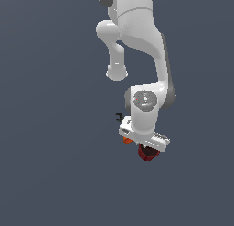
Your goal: Pick up a designated object from a clutter of objects.
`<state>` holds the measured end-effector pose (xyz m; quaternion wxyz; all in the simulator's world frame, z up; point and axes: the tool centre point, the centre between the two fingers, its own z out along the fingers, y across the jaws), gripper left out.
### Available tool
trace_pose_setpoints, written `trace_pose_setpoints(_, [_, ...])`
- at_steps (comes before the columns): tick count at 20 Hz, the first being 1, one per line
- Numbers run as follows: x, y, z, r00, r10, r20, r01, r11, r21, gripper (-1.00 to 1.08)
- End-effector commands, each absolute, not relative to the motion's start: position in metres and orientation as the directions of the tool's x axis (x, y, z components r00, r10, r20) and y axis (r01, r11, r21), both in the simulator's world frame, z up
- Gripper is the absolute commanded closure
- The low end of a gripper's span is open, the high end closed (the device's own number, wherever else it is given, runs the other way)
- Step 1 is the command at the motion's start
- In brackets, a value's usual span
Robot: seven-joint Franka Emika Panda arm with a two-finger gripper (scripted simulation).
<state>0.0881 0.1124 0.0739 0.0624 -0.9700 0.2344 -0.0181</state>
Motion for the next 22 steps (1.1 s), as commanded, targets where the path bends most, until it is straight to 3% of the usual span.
trace_pose_setpoints(1, [0.088, 0.112, 0.074, 0.889, -0.458, 0.006, -0.453, -0.882, -0.129, 1.08])
trace_pose_setpoints(12, [0.086, 0.108, 0.078, 0.889, -0.457, 0.006, -0.452, -0.882, -0.13, 1.08])
trace_pose_setpoints(22, [0.065, 0.068, 0.114, 0.889, -0.457, 0.006, -0.452, -0.882, -0.13, 1.08])
